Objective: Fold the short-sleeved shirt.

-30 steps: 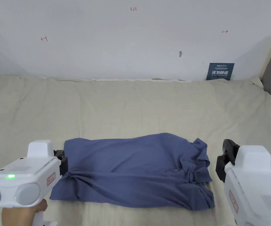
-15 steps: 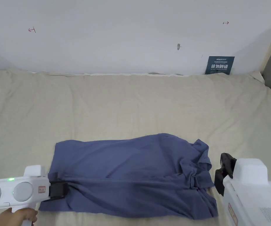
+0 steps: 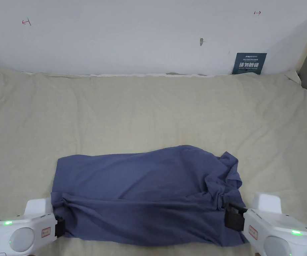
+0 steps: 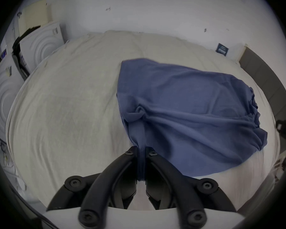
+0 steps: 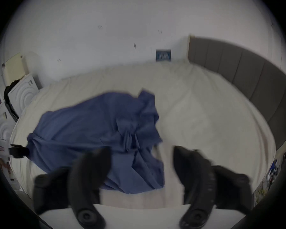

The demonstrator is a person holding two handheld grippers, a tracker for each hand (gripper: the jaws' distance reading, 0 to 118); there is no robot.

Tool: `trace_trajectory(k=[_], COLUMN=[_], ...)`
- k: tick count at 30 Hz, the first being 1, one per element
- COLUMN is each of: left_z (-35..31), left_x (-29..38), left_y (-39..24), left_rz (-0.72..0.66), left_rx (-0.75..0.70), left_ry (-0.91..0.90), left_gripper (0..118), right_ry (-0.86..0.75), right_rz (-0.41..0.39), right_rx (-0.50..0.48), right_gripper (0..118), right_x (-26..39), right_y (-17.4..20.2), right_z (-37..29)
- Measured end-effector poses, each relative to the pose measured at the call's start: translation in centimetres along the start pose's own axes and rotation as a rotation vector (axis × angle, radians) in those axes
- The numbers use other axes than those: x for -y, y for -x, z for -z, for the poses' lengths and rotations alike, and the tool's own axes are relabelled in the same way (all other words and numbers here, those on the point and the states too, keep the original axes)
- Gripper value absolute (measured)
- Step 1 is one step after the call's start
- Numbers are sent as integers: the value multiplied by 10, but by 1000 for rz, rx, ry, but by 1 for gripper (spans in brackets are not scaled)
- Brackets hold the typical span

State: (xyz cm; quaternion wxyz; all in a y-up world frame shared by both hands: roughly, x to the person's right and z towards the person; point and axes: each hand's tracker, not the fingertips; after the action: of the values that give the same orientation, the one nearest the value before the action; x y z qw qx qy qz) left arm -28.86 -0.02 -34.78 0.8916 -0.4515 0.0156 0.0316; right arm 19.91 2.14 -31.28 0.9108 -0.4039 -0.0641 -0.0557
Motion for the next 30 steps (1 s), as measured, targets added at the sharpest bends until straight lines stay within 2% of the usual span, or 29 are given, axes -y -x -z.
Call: trace_trajectory(k=[2,5,6,7,8,9,10,11,12,14,15,23,30], left_z=[-10,-21,-24,-25,-27,-28,-29,-31,-30,-34,-38,-66,-66], left_x=[-4,-6,-6,-5,-3,-1,2,4,8,13,17,73,133], left_y=[-1,1,2,2,4,6,9,11,16,21,24,51,59], left_rz=[11,18,21,23,21,13,-2,-19,-43,-86,-102,-173,-192], left_rx=[14,21,20,17,15,13,11,11,18,17,16,11,-24], left_ry=[-28,-49,-52,-52,-52,-51,-47,-44,-41,-40,-40,32,123], left_gripper=[9,9,9,9,9,9,9,9,9,9,9,9,9], right_ry=[92,162,173,184,189,159,124,123,119,102,79,61,199], right_rz=[-9,-41,-46,-40,-36,-29,-33,-31,-26,-102,-113,-45,30], right_rx=[11,32,24,5,-8,9,-13,-76,-81,-68,-59,-97,-94], right_gripper=[105,104,99,85,64,58,31,17,17,17,17,17,17], right_x=[9,23,27,29,30,31,31,29,29,27,28,71,141], right_y=[-1,3,2,2,3,5,6,5,6,4,2,-26,-34], right_z=[27,55,61,64,62,53,43,38,31,16,7,-65,-52])
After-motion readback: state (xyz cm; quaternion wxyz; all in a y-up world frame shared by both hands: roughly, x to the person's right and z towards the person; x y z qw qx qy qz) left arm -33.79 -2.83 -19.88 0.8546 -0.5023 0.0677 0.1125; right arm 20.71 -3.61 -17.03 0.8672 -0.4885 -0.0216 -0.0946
